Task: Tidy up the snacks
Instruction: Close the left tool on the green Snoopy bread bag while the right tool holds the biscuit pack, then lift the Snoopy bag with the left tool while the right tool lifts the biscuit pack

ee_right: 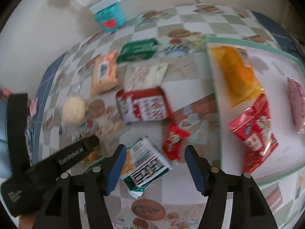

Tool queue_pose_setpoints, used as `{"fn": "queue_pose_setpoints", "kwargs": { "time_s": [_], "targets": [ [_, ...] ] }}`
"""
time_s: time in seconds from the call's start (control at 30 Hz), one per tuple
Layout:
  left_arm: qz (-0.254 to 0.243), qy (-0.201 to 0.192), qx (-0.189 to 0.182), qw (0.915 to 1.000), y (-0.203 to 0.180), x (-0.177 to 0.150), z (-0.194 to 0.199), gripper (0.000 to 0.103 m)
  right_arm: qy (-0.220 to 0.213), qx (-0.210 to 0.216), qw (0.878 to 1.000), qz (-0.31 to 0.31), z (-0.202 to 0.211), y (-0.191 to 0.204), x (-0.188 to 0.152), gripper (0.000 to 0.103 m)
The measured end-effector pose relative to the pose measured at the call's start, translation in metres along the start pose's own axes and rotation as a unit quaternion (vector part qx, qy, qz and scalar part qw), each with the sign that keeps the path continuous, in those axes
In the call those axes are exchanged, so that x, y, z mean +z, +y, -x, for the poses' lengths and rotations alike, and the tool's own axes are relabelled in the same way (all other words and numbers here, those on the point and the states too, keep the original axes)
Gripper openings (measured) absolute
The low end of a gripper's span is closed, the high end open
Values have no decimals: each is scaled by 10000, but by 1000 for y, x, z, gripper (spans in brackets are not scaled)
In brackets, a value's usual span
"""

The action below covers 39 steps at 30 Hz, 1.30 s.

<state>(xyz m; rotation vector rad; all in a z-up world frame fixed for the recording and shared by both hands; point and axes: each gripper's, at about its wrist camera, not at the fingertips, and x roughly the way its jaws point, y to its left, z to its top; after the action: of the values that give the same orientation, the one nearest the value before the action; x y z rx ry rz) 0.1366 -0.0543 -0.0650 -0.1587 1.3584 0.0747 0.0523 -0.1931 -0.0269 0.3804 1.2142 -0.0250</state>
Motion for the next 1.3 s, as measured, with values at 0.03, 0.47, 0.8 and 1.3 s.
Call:
{"fn": "queue_pose_setpoints", "kwargs": {
  "time_s": [0.03, 0.47, 0.8, 1.3],
  "targets": [
    [35, 2, 12, 10000, 5, -1, 1, 51, 36, 15, 10000, 58, -1, 2, -2, 70],
    [465, 15, -126, 9988, 55, 3, 3, 52, 351, -370, 9936, 1012, -23, 42, -20, 83],
    [512, 20, -144, 9986, 80, -3, 8, 52, 388, -723, 9892, 1217, -42, 55, -24, 79],
    [556, -196, 11, 9983, 68, -10, 33, 52, 80, -605, 9921, 1093, -21, 49, -15, 62]
  ]
}}
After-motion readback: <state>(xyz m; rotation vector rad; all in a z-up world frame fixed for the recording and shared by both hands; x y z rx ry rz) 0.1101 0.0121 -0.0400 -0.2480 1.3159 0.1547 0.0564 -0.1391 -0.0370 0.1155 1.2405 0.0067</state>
